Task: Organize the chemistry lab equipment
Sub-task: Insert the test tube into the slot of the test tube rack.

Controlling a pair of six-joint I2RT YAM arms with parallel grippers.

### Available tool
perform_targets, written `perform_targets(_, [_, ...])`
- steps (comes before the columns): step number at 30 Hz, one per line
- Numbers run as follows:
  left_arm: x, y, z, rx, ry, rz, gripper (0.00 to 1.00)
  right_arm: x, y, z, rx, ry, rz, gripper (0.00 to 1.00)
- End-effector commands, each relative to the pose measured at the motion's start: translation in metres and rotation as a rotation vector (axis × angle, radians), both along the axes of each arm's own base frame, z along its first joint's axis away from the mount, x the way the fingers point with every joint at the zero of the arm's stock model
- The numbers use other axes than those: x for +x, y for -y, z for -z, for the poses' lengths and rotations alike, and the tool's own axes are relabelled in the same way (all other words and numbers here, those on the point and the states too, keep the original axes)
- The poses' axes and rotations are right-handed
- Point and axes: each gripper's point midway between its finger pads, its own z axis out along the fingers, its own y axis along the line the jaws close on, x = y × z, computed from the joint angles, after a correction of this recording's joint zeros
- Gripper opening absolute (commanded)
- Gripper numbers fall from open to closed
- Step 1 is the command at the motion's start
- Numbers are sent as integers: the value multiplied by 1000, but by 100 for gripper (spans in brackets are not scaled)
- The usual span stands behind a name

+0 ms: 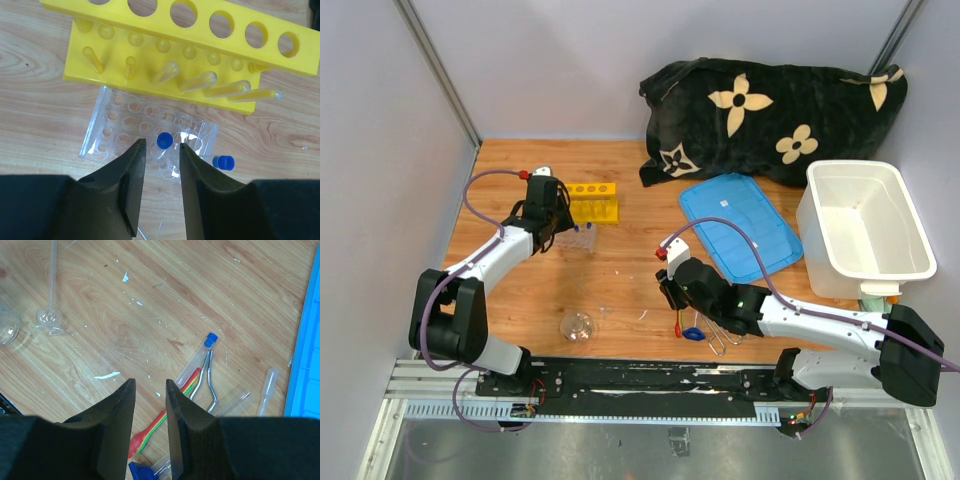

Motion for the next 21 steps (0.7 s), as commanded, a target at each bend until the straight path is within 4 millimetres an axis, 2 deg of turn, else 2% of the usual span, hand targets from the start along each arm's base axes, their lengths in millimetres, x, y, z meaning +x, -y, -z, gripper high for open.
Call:
perform_targets(1, [10, 0, -14, -2, 40, 0, 40, 4, 3, -1, 14, 7, 12, 32])
perform_targets(5, [8, -2, -16, -2, 39, -6, 43, 4, 5, 0, 16, 5, 18, 32])
perform_targets(8, [5, -2, -27, -10, 55, -13, 43, 5, 6, 1, 15, -1, 23, 32])
perform_targets(12, [-4, -2, -57, -44, 111, -21, 44, 10, 9, 5, 0, -22, 61, 32])
perform_targets(14, [-12, 2, -76, -81, 145, -4, 49, 13, 12, 10, -11, -46, 88, 32])
perform_targets(17, [-29, 22, -103, -189, 187, 86, 49, 18, 14, 21, -29, -110, 124, 31])
perform_targets(19, [-42, 38, -113, -266, 194, 159, 49, 21, 14, 29, -41, -150, 141, 31])
perform_targets(21, [-57, 56, -114, -360, 175, 227, 49, 24, 12, 35, -54, -182, 147, 31])
